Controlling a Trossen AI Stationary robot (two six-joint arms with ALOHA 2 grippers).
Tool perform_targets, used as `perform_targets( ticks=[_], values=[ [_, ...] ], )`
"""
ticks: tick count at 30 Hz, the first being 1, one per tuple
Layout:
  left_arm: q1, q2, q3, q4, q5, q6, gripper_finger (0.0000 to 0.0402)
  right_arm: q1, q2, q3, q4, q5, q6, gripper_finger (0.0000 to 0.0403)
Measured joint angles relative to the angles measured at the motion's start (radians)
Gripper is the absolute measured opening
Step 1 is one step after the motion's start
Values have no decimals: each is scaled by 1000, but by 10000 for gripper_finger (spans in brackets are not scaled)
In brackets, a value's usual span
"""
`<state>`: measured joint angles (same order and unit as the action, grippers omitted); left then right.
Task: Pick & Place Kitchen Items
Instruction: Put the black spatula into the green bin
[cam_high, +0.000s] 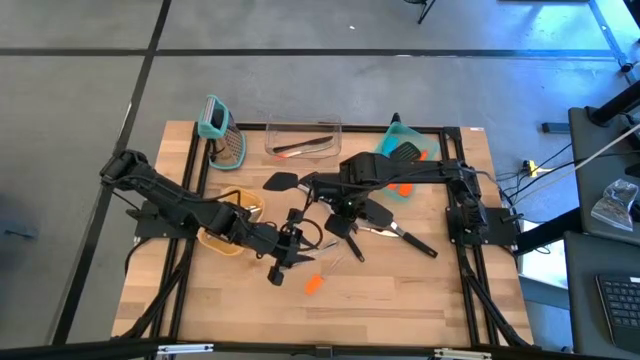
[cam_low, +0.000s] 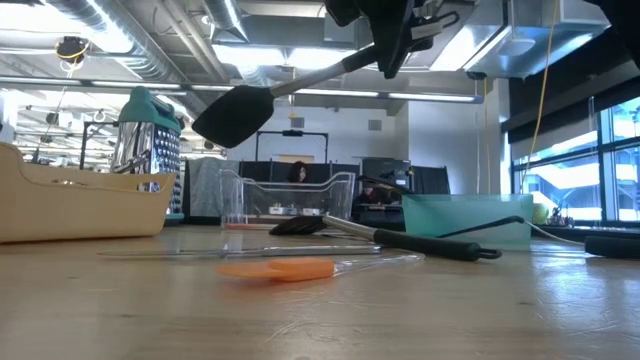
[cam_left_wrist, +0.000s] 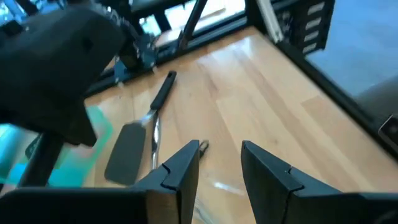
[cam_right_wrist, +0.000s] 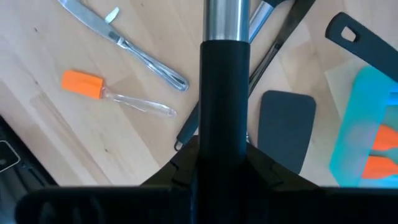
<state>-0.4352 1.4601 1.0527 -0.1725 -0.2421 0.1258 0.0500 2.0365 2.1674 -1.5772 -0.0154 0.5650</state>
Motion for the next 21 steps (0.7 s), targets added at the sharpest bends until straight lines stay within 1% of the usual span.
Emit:
perform_targets(
  ticks=[5, 8, 10, 13, 16, 21],
  values=[
    [-28, 1, -2, 68, 10, 19, 116, -19, 0, 0, 10, 0, -11, 68],
    [-37, 3, 6, 65, 10, 22, 116, -21, 0, 0, 11, -11, -30, 68],
    [-40, 3, 10, 65, 20, 25, 116, -22, 0, 0, 11, -33, -43, 68],
    [-41, 3, 16, 64, 41, 28, 116, -23, 0, 0, 10, -37, -61, 68],
    [-42, 3, 26, 69, 91, 38, 116, -30, 0, 0, 8, -39, -79, 68],
    [-59, -1, 24, 155, 165, 100, 116, -33, 0, 2, 14, -29, -103, 68]
  ],
)
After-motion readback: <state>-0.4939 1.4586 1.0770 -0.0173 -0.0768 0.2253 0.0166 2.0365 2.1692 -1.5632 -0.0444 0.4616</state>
